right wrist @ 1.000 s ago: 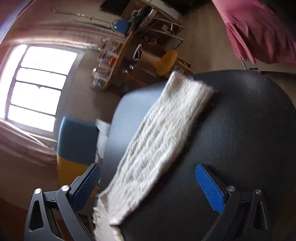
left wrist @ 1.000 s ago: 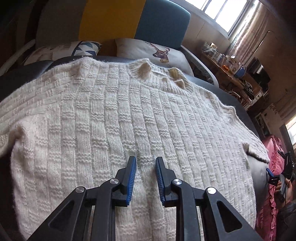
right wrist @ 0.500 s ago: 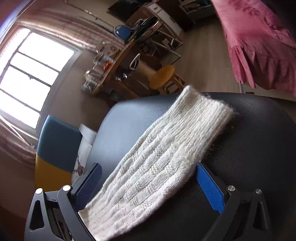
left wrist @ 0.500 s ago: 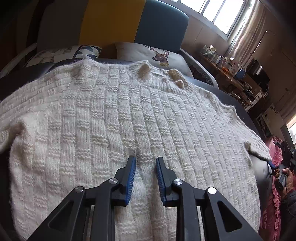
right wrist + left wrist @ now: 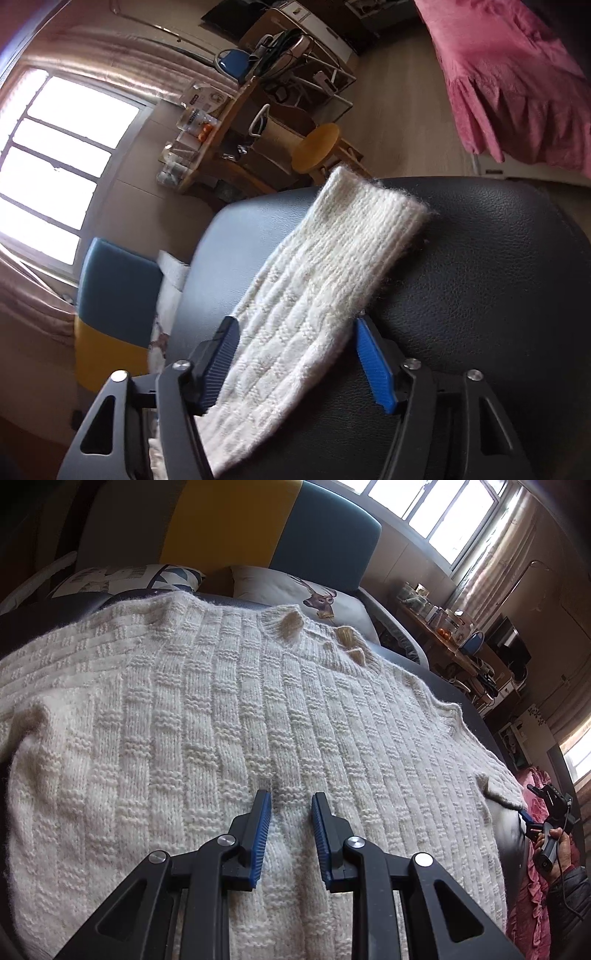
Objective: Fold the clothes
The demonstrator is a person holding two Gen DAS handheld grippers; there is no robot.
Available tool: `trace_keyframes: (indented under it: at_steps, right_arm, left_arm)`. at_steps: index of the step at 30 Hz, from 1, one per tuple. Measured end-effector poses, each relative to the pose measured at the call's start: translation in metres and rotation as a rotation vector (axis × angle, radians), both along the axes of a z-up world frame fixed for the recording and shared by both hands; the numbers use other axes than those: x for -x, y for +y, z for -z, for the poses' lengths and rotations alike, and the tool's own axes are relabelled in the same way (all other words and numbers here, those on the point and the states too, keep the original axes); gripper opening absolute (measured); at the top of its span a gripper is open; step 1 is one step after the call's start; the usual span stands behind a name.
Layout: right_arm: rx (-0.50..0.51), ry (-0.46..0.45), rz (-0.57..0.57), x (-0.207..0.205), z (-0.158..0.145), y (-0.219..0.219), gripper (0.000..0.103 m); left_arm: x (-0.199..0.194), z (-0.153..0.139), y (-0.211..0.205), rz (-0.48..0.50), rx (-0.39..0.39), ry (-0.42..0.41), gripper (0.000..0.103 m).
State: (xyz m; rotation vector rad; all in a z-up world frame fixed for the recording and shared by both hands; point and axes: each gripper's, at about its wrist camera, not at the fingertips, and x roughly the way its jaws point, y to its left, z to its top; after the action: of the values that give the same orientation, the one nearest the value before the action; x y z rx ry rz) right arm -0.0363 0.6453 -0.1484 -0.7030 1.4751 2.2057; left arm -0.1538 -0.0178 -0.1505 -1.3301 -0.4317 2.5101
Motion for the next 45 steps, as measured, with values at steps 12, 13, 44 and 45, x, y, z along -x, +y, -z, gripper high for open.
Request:
trace_keyframes:
  at_steps: [12, 13, 44, 45]
  right_arm:
    - [0.012, -0.018, 0.006, 0.017, -0.003, -0.014, 0.061]
    - [0.041, -0.020, 0.015, 0.016, 0.003, -0.013, 0.024]
    - [-0.469, -0.093, -0.922, 0.163, -0.026, -0.303, 0.010]
    - [-0.509, -0.118, -0.958, 0.164, -0.022, -0.318, 0.013]
  left_arm:
    - [-0.001, 0.002, -0.006, -0.003, -0.052, -0.004, 0.022]
    - [-0.001, 0.002, -0.006, -0.003, -0.053, -0.004, 0.022]
    - [0.058, -0.038, 0.043, 0.139, -0.359, -0.220, 0.022]
    - [0.065, -0.036, 0.055, 0.160, -0.384, -0.254, 0.024]
